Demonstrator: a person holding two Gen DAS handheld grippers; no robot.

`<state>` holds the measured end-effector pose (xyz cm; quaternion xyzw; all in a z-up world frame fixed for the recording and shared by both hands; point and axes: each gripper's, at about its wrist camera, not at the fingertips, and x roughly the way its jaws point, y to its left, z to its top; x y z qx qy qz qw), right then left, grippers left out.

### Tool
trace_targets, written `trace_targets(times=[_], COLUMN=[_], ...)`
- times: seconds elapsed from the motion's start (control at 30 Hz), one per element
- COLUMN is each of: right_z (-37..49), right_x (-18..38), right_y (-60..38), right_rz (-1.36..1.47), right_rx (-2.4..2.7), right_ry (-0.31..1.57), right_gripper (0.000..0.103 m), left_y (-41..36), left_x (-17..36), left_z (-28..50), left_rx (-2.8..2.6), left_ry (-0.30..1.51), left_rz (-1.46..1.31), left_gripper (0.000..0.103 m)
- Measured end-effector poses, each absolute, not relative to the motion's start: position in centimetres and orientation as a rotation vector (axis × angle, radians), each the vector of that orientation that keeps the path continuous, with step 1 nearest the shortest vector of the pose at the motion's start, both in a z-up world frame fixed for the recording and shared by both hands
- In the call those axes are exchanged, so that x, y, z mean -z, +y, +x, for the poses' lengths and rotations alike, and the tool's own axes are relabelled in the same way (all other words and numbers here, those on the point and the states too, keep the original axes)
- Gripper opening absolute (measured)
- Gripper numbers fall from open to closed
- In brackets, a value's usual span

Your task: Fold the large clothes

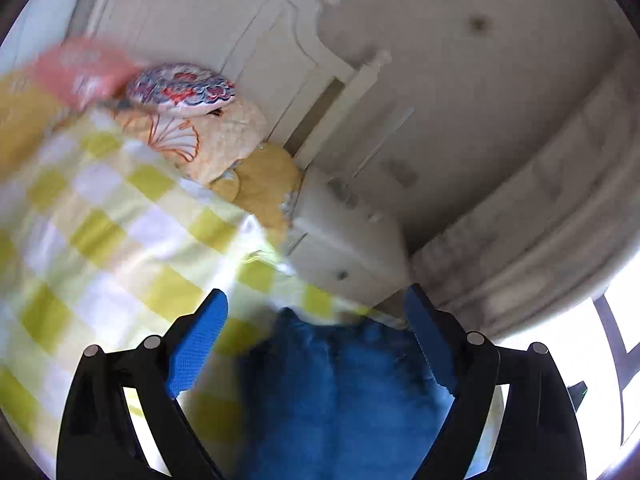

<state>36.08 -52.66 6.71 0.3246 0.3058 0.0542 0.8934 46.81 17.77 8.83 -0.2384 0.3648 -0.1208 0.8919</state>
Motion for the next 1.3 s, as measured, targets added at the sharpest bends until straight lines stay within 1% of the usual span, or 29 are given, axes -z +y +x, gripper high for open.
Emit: trace_targets(times=[0.07,0.2,0.33,0.47,0.53,0.6,0.63,0.67,0.7,0.73,0.77,0.8,0.87,0.93,1.0,1.03,1.1,1.13,1.2,1.23,1.27,1.3], right_z=[37.7,39.1,40.5,41.5,42.1,42.5,42.4,42.2,41.8,41.2,40.3,39.2,37.5,35.8,35.8,36.6,39.2,40.7,44.1,45.6,46.5,46.7], right_x=[-4.2,1.1,3.3,4.4,5.4,6.1,6.1,6.0,5.7,5.3,4.6,3.6,1.6,-1.5,-4.0,-4.9,-4.8,-3.9,-0.2,2.7,5.6,6.6], right_y=[-52.9,-51.1,-49.1,-47.6,-47.0,-46.6,-46.5,-46.4,-46.3,-46.1,-45.7,-45.3,-44.6,-43.9,-44.0,-44.2,-44.6,-44.9,-45.3,-45.5,-45.7,-45.9], right_rz=[0.619,0.559,0.442,0.383,0.363,0.354,0.353,0.355,0.343,0.319,0.289,0.254,0.198,0.163,0.157,0.166,0.173,0.189,0.205,0.231,0.266,0.302], right_rx=[-0.091,-0.084,-0.115,-0.182,-0.198,-0.22,-0.233,-0.247,-0.245,-0.24,-0.241,-0.245,-0.256,-0.276,-0.276,-0.27,-0.228,-0.216,-0.174,-0.156,-0.149,-0.157], right_ry=[0.704,0.831,0.928,1.0,1.035,1.039,1.019,1.003,0.969,0.939,0.9,0.862,0.806,0.73,0.683,0.673,0.701,0.736,0.842,0.933,1.006,1.016], right_gripper=[0.084,0.084,0.084,0.084,0.081,0.071,0.067,0.054,0.036,0.029,0.019,0.013,0.009,0.009,0.008,0.008,0.008,0.008,0.009,0.01,0.021,0.025], left_y=[16.6,15.0,12.8,10.7,9.7,9.3,9.0,8.9,8.9,9.0,9.2,9.4,10.1,10.7,10.6,10.2,9.3,8.5,7.8,7.4,7.0,6.8], left_x=[-6.4,-0.6,3.2,5.4,6.8,7.6,8.1,8.6,9.1,9.0,8.3,7.5,5.4,3.0,1.0,0.0,-0.9,-0.3,2.2,4.4,6.7,8.2], left_z=[47.7,49.1,51.5,53.9,55.2,55.7,56.0,56.1,56.1,55.8,54.9,53.9,51.6,50.0,50.1,50.7,52.5,54.1,56.7,58.0,58.6,58.9], left_rx=[0.283,0.369,0.46,0.499,0.528,0.535,0.526,0.511,0.486,0.472,0.48,0.492,0.511,0.53,0.534,0.526,0.486,0.443,0.386,0.352,0.324,0.314], left_ry=[0.799,0.891,0.974,1.035,1.058,1.079,1.09,1.083,1.08,1.061,1.01,0.968,0.886,0.834,0.81,0.806,0.818,0.845,0.917,0.97,1.013,1.039], left_rz=[-0.413,-0.421,-0.412,-0.365,-0.356,-0.355,-0.359,-0.367,-0.363,-0.361,-0.361,-0.365,-0.363,-0.35,-0.333,-0.316,-0.287,-0.251,-0.253,-0.251,-0.22,-0.215], left_gripper=[0.082,0.082,0.082,0.086,0.086,0.086,0.08,0.055,0.047,0.035,0.022,0.018,0.016,0.016,0.016,0.016,0.016,0.016,0.016,0.016,0.021,0.024])
